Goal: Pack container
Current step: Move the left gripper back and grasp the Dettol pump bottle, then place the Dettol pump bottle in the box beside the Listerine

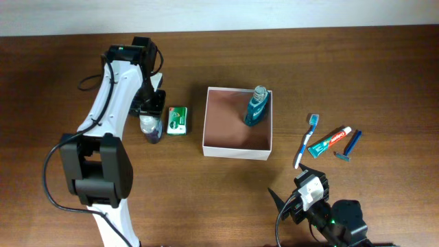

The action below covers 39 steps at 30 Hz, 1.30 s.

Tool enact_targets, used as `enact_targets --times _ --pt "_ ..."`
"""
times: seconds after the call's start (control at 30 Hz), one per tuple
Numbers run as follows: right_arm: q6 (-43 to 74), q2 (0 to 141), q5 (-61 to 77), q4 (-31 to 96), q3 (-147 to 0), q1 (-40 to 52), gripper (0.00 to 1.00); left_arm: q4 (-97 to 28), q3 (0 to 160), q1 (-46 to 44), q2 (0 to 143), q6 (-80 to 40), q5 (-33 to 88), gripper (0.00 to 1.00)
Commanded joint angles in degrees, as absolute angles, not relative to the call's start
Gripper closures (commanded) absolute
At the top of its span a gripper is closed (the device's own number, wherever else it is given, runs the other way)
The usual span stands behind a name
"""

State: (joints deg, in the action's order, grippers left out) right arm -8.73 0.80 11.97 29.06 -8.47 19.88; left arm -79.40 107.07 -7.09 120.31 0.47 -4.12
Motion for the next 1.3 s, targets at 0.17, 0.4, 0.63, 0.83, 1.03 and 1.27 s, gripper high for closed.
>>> enact_targets --times 0.17,0.4,0.63,0.83,1.03,1.27 --pt "-8.1 0.3 12.4 29.1 -8.1 19.4 0.01 -87.0 111.7 -7.0 118.6 0.9 -2.2 0.89" --pt "-8.1 0.3 12.4 29.1 -8.1 19.4 0.01 -95.6 131.8 -10.3 114.8 0.1 6.5 0.91" --pt "-8.1 0.3 12.4 29.1 -8.1 19.4 0.01 -90.8 140.7 -22.0 112.4 -0.7 7.7 0.91" --pt "-8.1 0.3 12.4 29.1 -8.1 19.4 0.01 -84.4 136.5 -30.0 116.9 -0.9 1.7 0.91" --pt "-8.1 0.3 12.4 29.1 -8.1 19.4 0.01 -82.0 135.1 -31.4 125.2 -2.0 1.7 0.92" --pt "-8.1 0.3 12.4 29.1 -8.1 19.4 0.01 -75.5 135.1 -31.8 129.7 -1.9 1.7 0.79"
